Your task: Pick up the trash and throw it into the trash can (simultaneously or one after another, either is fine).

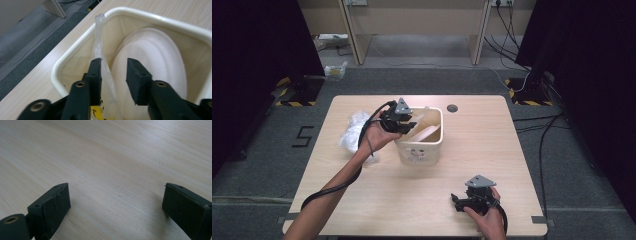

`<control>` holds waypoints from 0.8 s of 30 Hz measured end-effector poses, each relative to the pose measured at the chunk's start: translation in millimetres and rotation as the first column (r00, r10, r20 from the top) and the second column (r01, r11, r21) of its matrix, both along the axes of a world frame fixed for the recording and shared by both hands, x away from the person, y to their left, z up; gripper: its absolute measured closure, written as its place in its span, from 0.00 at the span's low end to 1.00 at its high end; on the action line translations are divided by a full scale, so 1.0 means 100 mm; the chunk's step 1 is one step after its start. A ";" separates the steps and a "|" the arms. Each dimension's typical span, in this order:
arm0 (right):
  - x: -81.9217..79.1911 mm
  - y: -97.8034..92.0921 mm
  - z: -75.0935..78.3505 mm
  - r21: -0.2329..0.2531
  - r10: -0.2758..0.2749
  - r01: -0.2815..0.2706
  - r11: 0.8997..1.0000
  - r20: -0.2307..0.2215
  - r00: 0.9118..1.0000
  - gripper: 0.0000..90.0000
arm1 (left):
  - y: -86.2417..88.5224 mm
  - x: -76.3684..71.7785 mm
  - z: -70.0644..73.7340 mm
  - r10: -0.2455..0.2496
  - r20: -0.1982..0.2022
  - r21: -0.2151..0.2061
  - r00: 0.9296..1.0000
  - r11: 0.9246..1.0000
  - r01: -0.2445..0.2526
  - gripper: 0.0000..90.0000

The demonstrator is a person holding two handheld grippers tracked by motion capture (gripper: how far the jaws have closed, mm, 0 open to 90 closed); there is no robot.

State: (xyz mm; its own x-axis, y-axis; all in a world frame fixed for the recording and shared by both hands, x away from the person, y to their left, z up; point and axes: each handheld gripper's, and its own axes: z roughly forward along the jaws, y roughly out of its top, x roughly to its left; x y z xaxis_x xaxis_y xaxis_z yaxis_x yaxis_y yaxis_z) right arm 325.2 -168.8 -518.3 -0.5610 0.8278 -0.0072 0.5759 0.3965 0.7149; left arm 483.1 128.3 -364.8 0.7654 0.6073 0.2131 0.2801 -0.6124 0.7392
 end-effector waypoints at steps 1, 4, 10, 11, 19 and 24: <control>0.00 0.00 0.00 -0.002 0.001 -0.001 1.000 0.000 1.000 0.09 | 0.05 -0.03 0.07 0.003 0.008 -0.021 1.000 1.000 -0.003 0.66; 0.00 0.00 0.00 -0.001 0.001 -0.001 1.000 0.001 1.000 0.09 | 0.11 -0.06 0.12 0.006 0.012 -0.047 1.000 0.999 -0.006 0.59; 0.00 0.00 0.00 -0.001 -0.001 0.001 1.000 -0.001 1.000 0.09 | 0.33 -0.13 0.24 0.033 0.033 -0.070 0.999 0.997 -0.030 0.55; 0.00 0.00 0.00 0.000 0.000 0.000 1.000 0.000 1.000 0.09 | 0.41 -0.14 0.25 0.053 0.034 -0.083 0.998 0.995 -0.050 0.54; 0.00 0.00 0.00 -0.002 0.001 -0.001 1.000 0.001 1.000 0.09 | 0.76 -0.13 0.18 0.126 0.041 -0.088 0.991 0.989 -0.122 0.50; 0.00 0.00 0.00 -0.002 0.000 0.000 1.000 0.000 1.000 0.09 | 0.96 -0.14 0.13 0.163 0.036 -0.105 0.986 0.982 -0.159 0.47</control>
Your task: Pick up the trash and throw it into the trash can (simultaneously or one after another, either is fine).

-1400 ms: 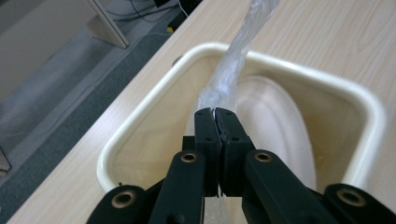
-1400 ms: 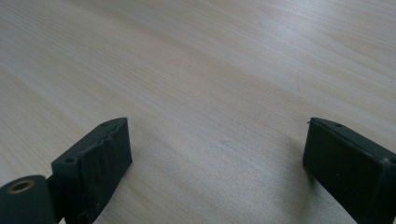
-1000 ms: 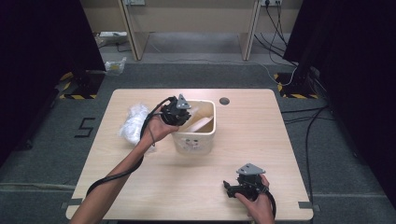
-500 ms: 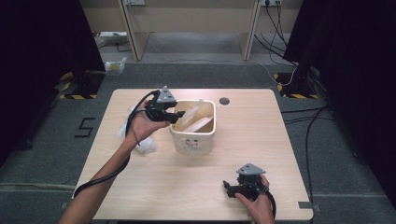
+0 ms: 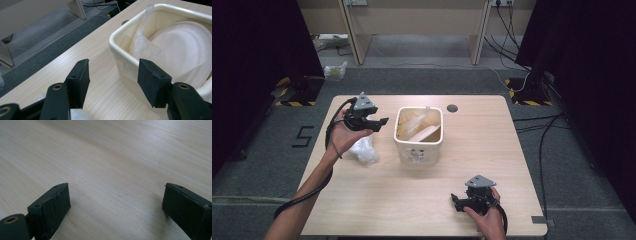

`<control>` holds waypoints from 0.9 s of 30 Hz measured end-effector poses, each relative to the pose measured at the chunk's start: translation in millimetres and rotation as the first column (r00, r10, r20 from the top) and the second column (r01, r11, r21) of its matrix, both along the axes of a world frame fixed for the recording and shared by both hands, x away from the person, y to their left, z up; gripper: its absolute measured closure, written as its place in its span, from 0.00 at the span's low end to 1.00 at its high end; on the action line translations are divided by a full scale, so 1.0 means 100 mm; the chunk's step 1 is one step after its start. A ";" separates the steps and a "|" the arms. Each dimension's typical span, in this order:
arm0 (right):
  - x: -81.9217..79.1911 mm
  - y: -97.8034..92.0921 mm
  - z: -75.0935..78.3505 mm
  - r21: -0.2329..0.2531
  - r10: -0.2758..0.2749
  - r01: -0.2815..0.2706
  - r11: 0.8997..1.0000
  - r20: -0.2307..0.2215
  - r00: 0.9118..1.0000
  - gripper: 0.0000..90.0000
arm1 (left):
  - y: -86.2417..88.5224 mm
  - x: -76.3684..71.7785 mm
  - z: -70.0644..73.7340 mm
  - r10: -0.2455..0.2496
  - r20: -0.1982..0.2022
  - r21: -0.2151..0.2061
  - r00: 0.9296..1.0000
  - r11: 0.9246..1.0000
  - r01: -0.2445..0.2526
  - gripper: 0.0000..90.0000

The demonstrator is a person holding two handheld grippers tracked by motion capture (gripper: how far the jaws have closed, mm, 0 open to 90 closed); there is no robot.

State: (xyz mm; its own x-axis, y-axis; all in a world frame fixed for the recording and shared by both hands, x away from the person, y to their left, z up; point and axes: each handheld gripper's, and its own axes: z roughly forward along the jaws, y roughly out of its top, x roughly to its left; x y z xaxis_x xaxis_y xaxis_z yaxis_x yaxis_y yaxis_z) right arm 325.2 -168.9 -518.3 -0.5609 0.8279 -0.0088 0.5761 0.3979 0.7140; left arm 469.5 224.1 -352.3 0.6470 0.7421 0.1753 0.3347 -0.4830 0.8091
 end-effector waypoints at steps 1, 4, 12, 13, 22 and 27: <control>0.00 0.00 0.00 0.000 -0.001 0.001 1.000 0.000 1.000 0.09 | 0.04 0.00 -0.01 0.008 -0.002 -0.007 1.000 1.000 -0.008 0.46; 0.00 0.00 0.00 -0.001 -0.001 0.001 1.000 -0.002 1.000 0.09 | 0.12 0.01 -0.03 0.027 -0.008 -0.022 1.000 0.999 -0.028 0.44; 0.00 0.00 0.00 -0.001 -0.002 0.002 1.000 -0.002 1.000 0.08 | 0.42 0.05 -0.24 0.106 -0.054 -0.039 0.993 0.993 -0.109 0.37; 0.00 0.00 0.00 -0.003 -0.001 0.001 1.000 -0.001 1.000 0.08 | 0.45 0.05 -0.27 0.107 -0.054 -0.042 0.993 0.993 -0.110 0.36; 0.00 0.01 0.00 -0.002 -0.003 0.003 1.000 -0.004 1.000 0.08 | 0.63 0.12 -0.48 0.151 -0.096 -0.065 0.984 0.985 -0.158 0.31; 0.00 0.01 0.00 -0.002 -0.001 0.001 1.000 -0.004 1.000 0.08 | 0.70 0.16 -0.61 0.176 -0.117 -0.053 0.977 0.982 -0.184 0.29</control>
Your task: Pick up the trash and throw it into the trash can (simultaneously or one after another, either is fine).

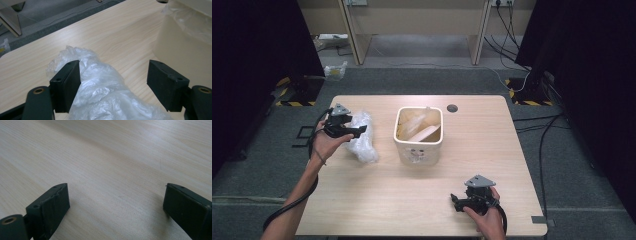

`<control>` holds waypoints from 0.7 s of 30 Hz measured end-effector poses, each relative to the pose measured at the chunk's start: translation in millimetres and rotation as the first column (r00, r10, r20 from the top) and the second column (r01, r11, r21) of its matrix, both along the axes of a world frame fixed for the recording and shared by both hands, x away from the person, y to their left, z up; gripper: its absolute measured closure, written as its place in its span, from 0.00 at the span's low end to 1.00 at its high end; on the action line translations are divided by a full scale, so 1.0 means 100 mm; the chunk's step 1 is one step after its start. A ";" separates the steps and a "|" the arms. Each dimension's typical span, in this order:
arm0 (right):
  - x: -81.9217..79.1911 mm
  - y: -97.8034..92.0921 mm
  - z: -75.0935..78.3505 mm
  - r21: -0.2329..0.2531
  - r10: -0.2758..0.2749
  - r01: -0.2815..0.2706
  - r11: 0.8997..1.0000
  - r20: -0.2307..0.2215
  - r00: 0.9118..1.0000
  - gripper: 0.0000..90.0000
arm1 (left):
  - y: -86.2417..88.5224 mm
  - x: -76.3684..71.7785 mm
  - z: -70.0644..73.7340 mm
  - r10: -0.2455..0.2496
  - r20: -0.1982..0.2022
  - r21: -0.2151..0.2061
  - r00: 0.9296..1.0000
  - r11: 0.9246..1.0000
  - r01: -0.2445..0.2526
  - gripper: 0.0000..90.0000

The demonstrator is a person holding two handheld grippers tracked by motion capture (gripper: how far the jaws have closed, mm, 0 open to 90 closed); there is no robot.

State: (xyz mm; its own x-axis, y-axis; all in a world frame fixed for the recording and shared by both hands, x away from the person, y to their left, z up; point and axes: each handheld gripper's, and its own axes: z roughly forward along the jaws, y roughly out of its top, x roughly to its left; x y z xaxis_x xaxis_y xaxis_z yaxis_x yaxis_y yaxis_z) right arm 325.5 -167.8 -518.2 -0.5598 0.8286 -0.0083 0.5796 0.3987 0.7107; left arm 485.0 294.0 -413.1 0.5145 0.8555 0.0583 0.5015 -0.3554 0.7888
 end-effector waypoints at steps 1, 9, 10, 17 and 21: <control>0.00 0.00 0.00 0.000 0.000 0.000 1.000 0.000 1.000 0.08 | 0.01 0.01 -0.02 0.004 -0.004 -0.002 1.000 1.000 -0.004 0.29; 0.00 0.00 0.00 -0.001 0.001 -0.001 1.000 0.000 1.000 0.08 | 0.06 0.07 -0.21 0.034 -0.045 0.009 0.998 0.999 -0.034 0.26; 0.00 0.00 0.00 -0.001 0.001 -0.001 1.000 0.000 1.000 0.08 | 0.07 0.08 -0.23 0.037 -0.044 0.006 0.998 0.999 -0.037 0.25; 0.00 0.00 0.00 -0.001 0.003 -0.003 1.000 0.002 1.000 0.08 | 0.10 0.08 -0.32 0.058 -0.051 0.037 0.997 0.998 -0.056 0.23; 0.00 0.00 0.00 0.000 0.002 -0.002 1.000 0.002 1.000 0.08 | 0.11 0.08 -0.37 0.062 -0.065 0.049 0.996 0.997 -0.059 0.23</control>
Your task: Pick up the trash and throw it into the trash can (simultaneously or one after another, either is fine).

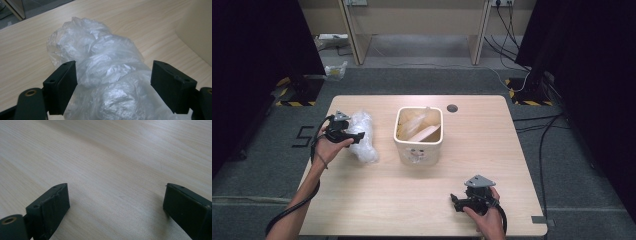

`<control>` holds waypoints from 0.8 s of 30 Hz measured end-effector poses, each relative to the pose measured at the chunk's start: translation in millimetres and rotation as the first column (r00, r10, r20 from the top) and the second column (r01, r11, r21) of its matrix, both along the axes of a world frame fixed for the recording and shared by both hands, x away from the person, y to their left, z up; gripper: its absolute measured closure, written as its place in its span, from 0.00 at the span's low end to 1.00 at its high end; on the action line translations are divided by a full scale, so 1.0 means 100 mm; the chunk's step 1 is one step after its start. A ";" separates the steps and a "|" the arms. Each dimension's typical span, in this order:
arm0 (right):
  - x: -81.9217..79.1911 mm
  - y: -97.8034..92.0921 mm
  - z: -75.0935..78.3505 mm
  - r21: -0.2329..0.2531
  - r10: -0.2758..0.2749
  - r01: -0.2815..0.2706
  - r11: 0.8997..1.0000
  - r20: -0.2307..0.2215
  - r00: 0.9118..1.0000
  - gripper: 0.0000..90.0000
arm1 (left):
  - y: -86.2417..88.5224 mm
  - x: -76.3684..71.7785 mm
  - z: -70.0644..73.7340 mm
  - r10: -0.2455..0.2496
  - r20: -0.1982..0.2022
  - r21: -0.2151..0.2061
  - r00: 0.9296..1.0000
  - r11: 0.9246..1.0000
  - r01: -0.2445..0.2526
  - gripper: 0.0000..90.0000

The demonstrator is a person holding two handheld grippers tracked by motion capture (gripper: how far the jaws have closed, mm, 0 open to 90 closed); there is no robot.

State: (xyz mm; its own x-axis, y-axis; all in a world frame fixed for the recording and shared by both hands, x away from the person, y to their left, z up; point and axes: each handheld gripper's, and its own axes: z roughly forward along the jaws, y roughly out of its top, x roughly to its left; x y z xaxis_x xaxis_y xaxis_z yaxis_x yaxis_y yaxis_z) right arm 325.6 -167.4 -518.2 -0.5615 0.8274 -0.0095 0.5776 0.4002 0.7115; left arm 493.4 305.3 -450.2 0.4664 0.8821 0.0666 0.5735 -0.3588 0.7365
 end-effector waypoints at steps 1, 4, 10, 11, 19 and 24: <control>0.00 0.00 0.00 0.001 -0.002 0.002 1.000 -0.004 1.000 0.08 | 0.00 0.01 -0.04 0.006 -0.003 0.010 1.000 1.000 -0.006 0.23; 0.00 0.00 0.00 0.000 -0.001 0.001 1.000 -0.002 1.000 0.08 | 0.01 0.01 -0.09 0.009 -0.014 0.022 1.000 1.000 -0.009 0.22; 0.00 0.00 0.00 0.000 0.001 -0.001 1.000 -0.001 1.000 0.08 | 0.02 0.03 -0.18 0.021 -0.032 0.060 0.999 0.998 -0.019 0.23; 0.00 0.00 0.00 0.000 0.001 -0.001 1.000 -0.001 1.000 0.08 | 0.02 0.03 -0.18 0.025 -0.028 0.063 0.999 0.998 -0.023 0.25; 0.00 0.00 0.00 0.000 0.002 -0.002 1.000 0.000 1.000 0.08 | 0.01 0.01 -0.26 0.002 -0.012 0.124 1.000 0.992 -0.001 0.66; 0.00 0.00 0.00 0.000 0.002 -0.002 1.000 0.000 1.000 0.08 | 0.02 -0.03 -0.22 -0.016 0.006 0.134 1.000 0.991 0.015 0.81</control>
